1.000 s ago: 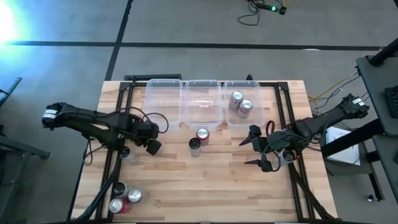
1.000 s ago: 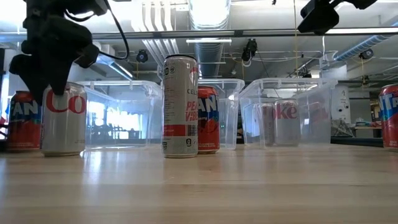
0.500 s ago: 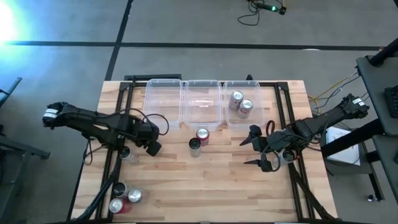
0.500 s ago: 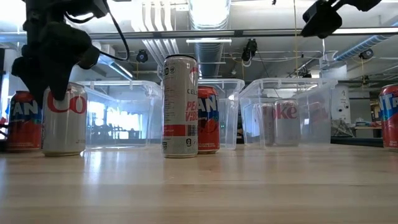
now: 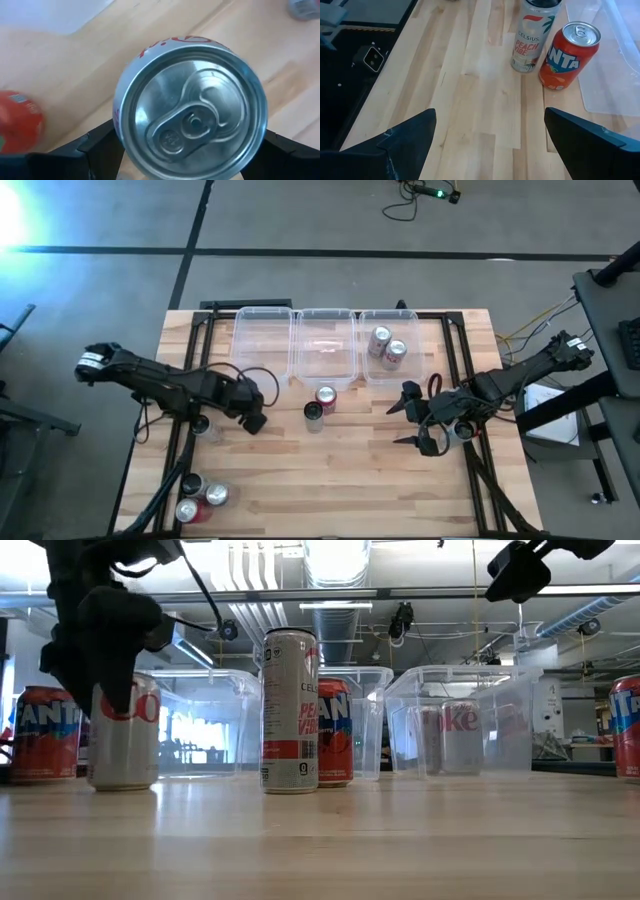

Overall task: Sort soda cans
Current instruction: Put the top red silver soda can into the right transparent bin

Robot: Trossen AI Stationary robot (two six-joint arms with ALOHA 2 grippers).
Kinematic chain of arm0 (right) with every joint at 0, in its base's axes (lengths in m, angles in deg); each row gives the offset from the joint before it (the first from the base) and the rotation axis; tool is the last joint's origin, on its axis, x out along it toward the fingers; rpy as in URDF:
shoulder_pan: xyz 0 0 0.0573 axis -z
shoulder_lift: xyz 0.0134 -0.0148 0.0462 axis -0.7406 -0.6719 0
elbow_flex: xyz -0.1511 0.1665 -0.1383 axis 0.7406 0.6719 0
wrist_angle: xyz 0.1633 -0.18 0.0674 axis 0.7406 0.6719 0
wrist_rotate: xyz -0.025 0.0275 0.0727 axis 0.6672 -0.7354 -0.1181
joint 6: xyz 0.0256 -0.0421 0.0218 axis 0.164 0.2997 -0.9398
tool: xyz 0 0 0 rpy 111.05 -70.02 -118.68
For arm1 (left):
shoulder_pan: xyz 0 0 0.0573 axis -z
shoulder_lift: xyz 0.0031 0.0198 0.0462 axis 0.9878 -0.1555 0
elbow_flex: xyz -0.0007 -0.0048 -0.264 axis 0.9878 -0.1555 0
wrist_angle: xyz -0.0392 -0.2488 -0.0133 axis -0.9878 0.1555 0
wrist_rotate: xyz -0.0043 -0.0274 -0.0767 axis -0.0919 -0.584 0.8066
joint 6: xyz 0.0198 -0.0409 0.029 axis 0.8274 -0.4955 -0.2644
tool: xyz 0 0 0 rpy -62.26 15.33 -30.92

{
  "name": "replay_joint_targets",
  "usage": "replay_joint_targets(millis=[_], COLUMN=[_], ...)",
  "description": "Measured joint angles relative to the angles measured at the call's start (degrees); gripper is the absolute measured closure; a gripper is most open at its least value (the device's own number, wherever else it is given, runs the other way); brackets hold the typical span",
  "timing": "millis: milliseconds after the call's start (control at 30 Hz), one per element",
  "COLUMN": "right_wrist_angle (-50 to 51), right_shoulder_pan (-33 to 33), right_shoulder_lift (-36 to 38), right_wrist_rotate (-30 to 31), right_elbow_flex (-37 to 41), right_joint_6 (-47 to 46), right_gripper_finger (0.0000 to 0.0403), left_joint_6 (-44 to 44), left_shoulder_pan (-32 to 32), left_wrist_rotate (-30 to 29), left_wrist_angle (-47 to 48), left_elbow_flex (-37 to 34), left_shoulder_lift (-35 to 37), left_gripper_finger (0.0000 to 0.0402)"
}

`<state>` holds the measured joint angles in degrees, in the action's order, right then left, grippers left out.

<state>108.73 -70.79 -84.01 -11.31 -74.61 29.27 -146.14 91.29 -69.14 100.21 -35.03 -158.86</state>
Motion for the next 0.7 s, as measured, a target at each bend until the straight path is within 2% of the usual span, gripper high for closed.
replay_joint_targets(millis=[200,400,567,700], right_wrist_angle=[0.01,0.46,0.58,0.73], right_shoulder_pan=[0.0,0.0,0.0,0.0], right_shoulder_lift=[0.0,0.0,0.0,0.0], right_wrist_rotate=[0.0,0.0,0.01,0.02], right_elbow_flex=[0.0,0.0,0.0,0.0], right_joint_6=[-0.02,-0.02,-0.18,-0.96], right_gripper_finger=[0.0035,0.0035,0.0035,0.0035], left_joint_6=[-4.15,-8.31,-7.8,-3.99], left_shoulder_pan=[3.31,8.49,8.75,8.42], left_wrist_rotate=[-0.29,-7.09,-7.25,-7.45], left_wrist_angle=[-4.37,-4.32,-6.13,-8.44], left_elbow_flex=[0.0,0.0,0.0,-0.02], left_shoulder_lift=[-0.03,-0.04,-0.82,-2.52], left_gripper_finger=[0.0099,0.0099,0.0099,0.0099])
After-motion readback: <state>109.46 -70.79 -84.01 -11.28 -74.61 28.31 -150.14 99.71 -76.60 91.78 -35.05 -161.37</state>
